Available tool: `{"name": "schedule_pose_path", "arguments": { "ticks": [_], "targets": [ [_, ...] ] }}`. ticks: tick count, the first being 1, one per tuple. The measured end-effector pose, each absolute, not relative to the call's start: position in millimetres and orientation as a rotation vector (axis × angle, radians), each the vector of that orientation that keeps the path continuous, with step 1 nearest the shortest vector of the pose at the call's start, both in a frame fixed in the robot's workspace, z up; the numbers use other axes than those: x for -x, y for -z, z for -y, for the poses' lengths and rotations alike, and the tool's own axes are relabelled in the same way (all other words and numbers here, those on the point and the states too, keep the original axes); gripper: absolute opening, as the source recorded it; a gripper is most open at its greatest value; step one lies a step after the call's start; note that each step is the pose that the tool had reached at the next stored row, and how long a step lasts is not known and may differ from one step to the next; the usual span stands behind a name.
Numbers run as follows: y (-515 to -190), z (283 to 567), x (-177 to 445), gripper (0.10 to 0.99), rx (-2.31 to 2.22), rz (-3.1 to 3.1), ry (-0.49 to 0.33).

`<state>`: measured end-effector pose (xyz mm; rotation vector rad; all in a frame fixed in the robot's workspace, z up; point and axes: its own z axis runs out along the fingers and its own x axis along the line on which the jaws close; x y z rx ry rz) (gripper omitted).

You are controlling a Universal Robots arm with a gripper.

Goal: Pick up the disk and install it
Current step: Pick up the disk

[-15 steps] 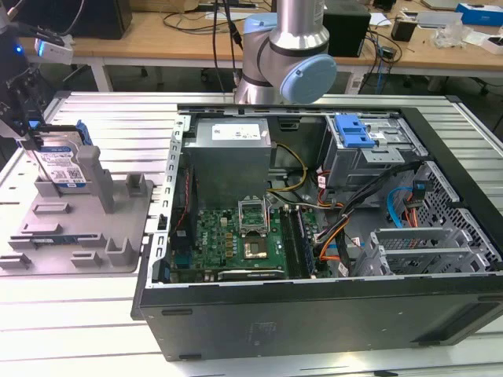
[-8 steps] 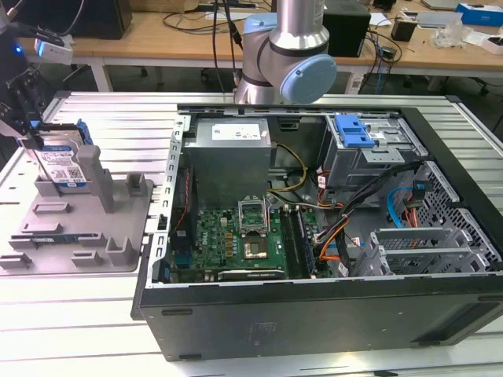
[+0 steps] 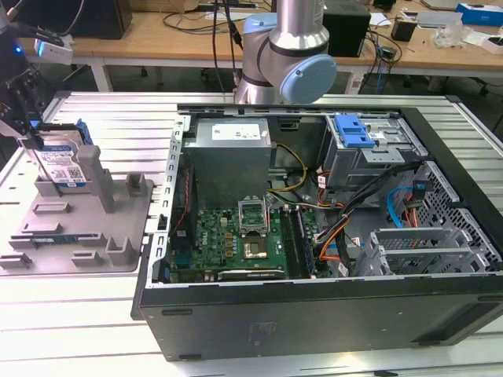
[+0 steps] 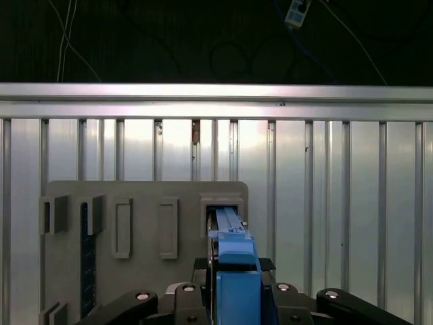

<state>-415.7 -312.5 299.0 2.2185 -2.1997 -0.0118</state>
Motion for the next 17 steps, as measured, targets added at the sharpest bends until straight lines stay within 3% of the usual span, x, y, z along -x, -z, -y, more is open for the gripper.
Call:
{"name": "schedule_pose_path", "arguments": {
  "ticks": [17],
  "targets": [
    [-301.4, 312.7, 415.7, 0.369, -2.219, 2.2, 0.011]
  ]
}}
